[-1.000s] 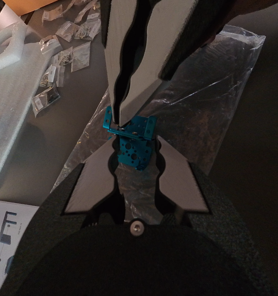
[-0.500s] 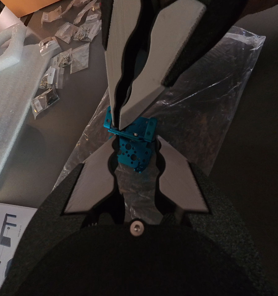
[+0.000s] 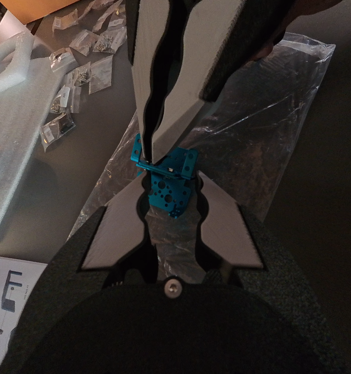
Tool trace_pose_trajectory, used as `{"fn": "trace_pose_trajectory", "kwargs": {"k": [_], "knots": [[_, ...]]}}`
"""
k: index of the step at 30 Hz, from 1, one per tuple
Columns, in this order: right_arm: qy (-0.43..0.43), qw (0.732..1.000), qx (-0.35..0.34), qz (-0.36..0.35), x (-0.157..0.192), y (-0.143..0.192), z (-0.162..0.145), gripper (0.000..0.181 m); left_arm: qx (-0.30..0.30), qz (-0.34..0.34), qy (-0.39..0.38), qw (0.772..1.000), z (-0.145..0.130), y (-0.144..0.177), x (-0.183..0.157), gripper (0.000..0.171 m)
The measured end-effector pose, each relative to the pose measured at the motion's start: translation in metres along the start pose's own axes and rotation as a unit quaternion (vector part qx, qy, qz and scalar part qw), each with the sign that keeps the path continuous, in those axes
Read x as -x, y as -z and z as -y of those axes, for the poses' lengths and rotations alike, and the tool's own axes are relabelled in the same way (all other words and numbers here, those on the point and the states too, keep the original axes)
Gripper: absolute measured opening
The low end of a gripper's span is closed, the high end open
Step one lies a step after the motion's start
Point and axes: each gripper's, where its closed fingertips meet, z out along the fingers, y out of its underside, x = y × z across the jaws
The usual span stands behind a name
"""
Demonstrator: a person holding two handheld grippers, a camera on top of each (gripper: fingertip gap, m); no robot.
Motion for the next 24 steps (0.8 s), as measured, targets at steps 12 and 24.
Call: {"fn": "trace_pose_trajectory", "kwargs": {"k": [12,24], "knots": [[-0.002,1.0,0.007,0.001,-0.0005,-0.0007,-0.0034,0.003,0.0,0.0,0.0,1.0,0.0,0.0,-0.0002,0.043],[0.003,1.0,0.011,0.0,0.0007,-0.0001,-0.004,0.002,0.0,0.001,-0.001,1.0,0.0002,0.0,-0.0002,0.043]]}}
